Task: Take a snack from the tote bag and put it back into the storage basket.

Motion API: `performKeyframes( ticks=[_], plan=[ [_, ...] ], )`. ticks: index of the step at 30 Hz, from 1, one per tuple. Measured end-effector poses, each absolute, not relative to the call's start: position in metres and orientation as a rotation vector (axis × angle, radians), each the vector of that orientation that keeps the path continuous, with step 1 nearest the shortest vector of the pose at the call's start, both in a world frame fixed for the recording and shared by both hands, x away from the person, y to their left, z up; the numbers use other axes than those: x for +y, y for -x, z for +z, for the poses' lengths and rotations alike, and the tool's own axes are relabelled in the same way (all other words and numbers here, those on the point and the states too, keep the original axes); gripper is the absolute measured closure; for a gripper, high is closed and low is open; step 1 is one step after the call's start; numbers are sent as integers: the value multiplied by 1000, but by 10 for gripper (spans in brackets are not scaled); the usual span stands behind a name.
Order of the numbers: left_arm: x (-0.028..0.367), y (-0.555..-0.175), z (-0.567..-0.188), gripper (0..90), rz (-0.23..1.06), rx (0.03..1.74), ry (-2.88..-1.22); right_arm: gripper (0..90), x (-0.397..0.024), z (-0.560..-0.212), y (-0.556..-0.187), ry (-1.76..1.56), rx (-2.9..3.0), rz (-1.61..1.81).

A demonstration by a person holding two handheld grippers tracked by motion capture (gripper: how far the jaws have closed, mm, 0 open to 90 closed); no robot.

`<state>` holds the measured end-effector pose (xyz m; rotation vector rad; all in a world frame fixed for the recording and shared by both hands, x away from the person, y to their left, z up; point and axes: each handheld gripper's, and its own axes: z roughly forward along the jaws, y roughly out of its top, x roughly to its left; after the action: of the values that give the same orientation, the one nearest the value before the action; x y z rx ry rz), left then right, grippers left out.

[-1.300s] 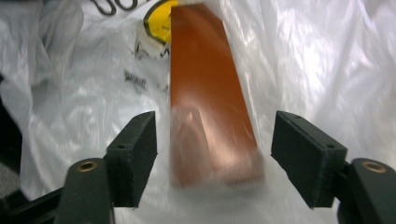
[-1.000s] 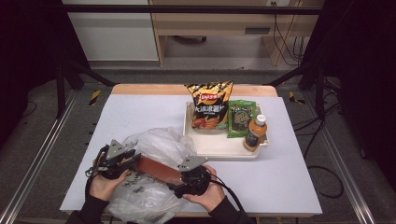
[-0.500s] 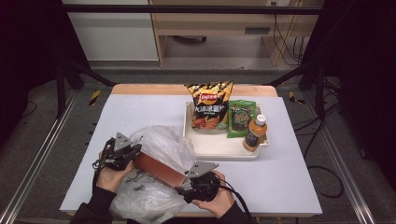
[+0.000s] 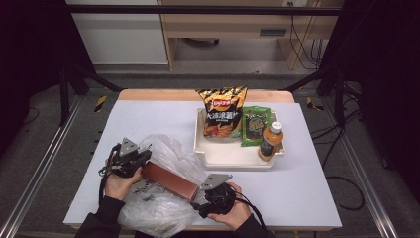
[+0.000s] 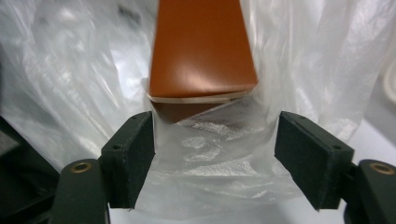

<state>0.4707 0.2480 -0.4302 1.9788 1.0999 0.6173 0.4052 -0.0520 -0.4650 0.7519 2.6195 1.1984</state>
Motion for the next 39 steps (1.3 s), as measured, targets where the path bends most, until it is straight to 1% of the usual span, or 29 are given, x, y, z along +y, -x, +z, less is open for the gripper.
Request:
performKeyframes(
  ticks=[4,7,10,11,15,19,22,27,37,39],
  plan=[
    [253,-457,-421,725,629,1073,-1947,277,-58,-447,-401,-731,2560,1313],
    [258,-447,-413,670,630,1053,-1906,295,-58,-435,-400,-712,2517,1374],
    [264,-437,-404,593,657,1031,-1858,310,-54,-426,-403,-706,2493,1403],
    [266,-435,-402,557,659,1027,-1845,321,-51,-424,-405,-707,2485,1418],
    [276,-425,-392,460,692,1013,-1779,350,-38,-420,-411,-700,2483,1432],
    [285,-421,-390,395,702,1016,-1745,357,-22,-422,-417,-704,2504,1405],
    [291,-420,-393,367,705,1037,-1740,352,-11,-429,-421,-702,2539,1351],
    [300,-417,-398,359,698,1062,-1744,326,-1,-441,-428,-718,2586,1226],
    [306,-412,-403,362,686,1074,-1753,383,8,-451,-435,-744,2642,1175],
    [306,-412,-404,363,682,1075,-1761,383,9,-452,-436,-750,2649,1177]
  ],
)
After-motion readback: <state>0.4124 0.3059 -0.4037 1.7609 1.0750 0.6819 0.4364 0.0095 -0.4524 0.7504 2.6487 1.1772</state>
